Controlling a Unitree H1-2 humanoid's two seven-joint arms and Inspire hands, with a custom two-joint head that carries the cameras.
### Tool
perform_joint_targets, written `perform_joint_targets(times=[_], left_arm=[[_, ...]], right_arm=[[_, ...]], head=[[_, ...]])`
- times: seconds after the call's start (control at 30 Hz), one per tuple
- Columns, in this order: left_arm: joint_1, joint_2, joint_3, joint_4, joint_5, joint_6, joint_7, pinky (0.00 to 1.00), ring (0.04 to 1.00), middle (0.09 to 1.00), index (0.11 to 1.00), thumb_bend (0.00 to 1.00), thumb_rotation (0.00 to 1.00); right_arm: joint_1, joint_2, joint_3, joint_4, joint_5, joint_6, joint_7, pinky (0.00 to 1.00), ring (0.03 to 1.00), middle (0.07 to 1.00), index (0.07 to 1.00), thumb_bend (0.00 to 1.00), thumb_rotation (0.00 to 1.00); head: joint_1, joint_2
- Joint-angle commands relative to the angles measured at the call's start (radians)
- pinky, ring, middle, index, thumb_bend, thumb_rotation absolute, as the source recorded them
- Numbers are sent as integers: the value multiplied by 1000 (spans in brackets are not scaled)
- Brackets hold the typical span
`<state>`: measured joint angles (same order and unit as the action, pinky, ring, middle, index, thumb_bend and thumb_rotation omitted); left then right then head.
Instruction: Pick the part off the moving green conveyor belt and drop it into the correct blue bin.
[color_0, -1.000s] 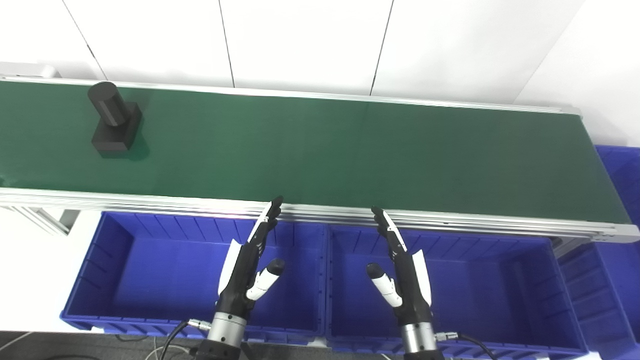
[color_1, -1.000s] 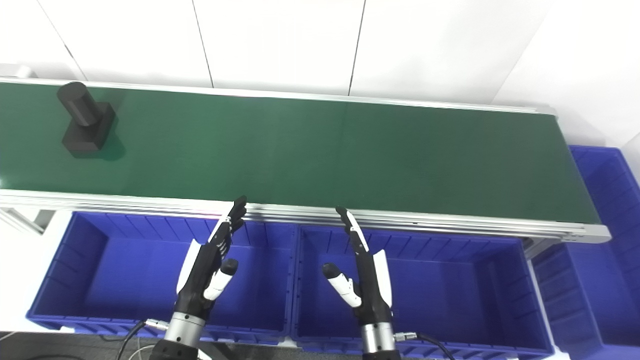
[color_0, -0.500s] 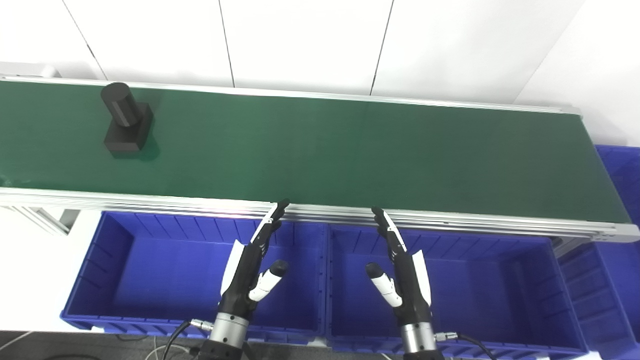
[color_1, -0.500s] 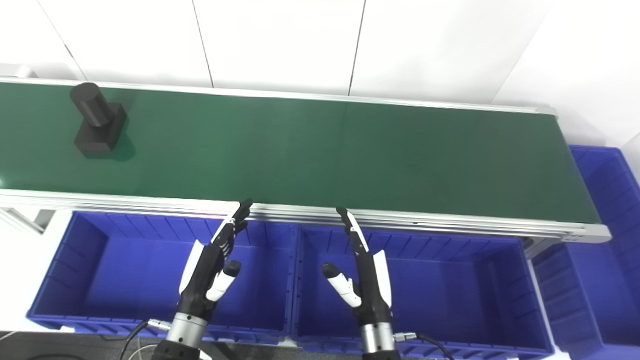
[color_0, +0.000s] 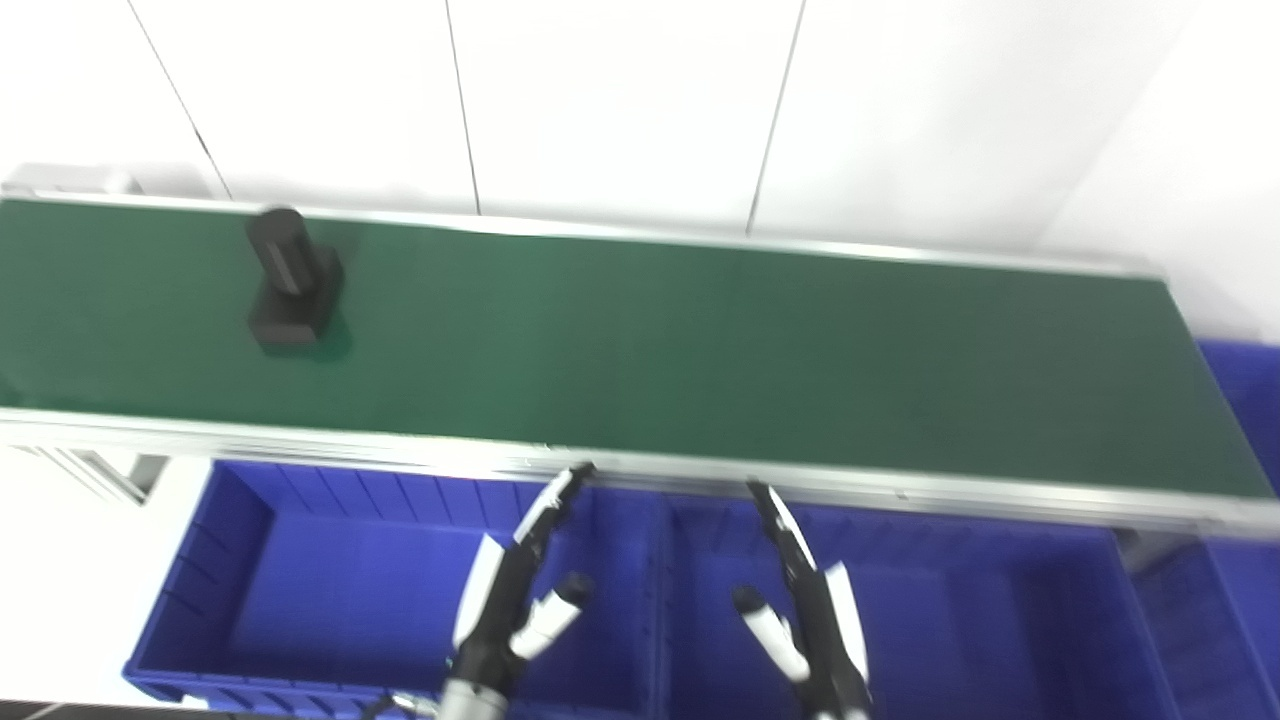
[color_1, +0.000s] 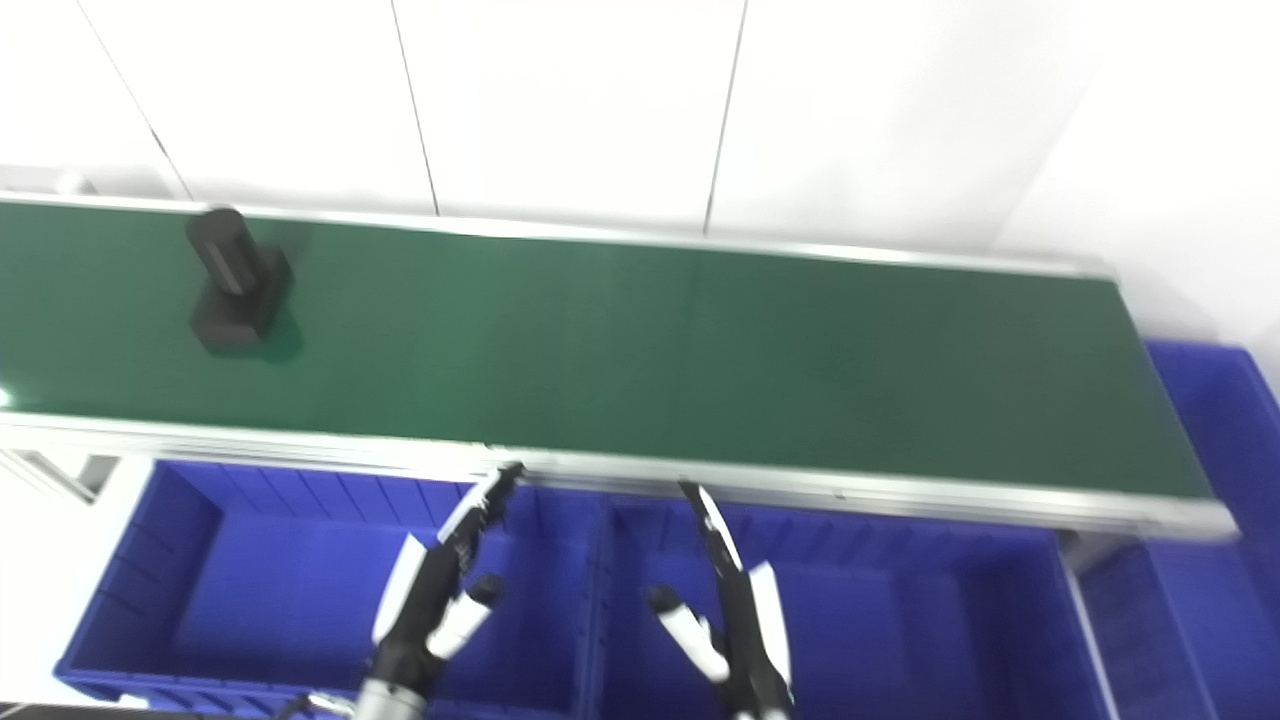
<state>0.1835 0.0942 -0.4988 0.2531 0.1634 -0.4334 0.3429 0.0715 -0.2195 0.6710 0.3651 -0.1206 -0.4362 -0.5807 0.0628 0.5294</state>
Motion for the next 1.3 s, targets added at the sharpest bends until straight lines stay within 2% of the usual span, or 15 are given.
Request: perform_joint_targets(times=[0.0,0.17,0.37,0.6,0.67,0.77,0.83,0.9,1.03,1.1,1.27], left_arm=[[-31,5,-16,1,6,-37,33,935,942,940,891,834,961],[-60,16,-58,34,19,-37,96,920,923,920,865,823,937],[-85,36,-111,56,33,-37,159,890,901,902,847,839,929],[-93,38,-135,60,16,-37,172,867,893,894,839,863,895],[-91,36,-135,60,15,-37,170,855,891,894,838,874,885],[-92,36,-138,63,17,-37,170,852,894,898,839,869,874],[-97,35,-141,73,19,-37,171,843,892,899,840,867,879],[-99,34,-141,80,19,-37,170,818,887,898,838,869,878],[-109,32,-144,96,22,-37,176,799,877,892,833,871,871],[-115,31,-143,105,23,-37,178,781,873,890,830,881,878],[-119,29,-140,108,18,-37,169,773,873,890,839,889,887]], right_arm=[[-23,4,-2,2,3,-34,-1,936,953,953,931,807,934],[-33,6,-3,34,4,-34,-12,932,947,948,923,825,945],[-43,0,9,48,2,-34,-30,937,946,945,923,811,951],[-39,-10,6,39,6,-34,-30,932,933,939,921,808,949],[-42,-17,17,32,-10,-34,-59,912,909,925,912,823,953],[-100,-88,149,7,-137,-34,-220,874,896,916,913,778,975],[-140,-136,237,-33,-186,-34,-305,853,886,904,909,752,934],[-171,-166,300,-65,-198,-34,-369,834,878,895,903,758,890],[-226,-212,357,-163,-191,-34,-433,813,874,897,903,779,874],[-256,-221,362,-203,-165,-34,-440,822,872,893,881,796,823],[-315,-223,336,-256,-116,-34,-414,850,876,895,882,799,790]], head=[[3,-2],[27,-38],[50,-56],[69,-52],[72,-52],[74,-56],[75,-61],[76,-64],[77,-73],[79,-76],[79,-88]])
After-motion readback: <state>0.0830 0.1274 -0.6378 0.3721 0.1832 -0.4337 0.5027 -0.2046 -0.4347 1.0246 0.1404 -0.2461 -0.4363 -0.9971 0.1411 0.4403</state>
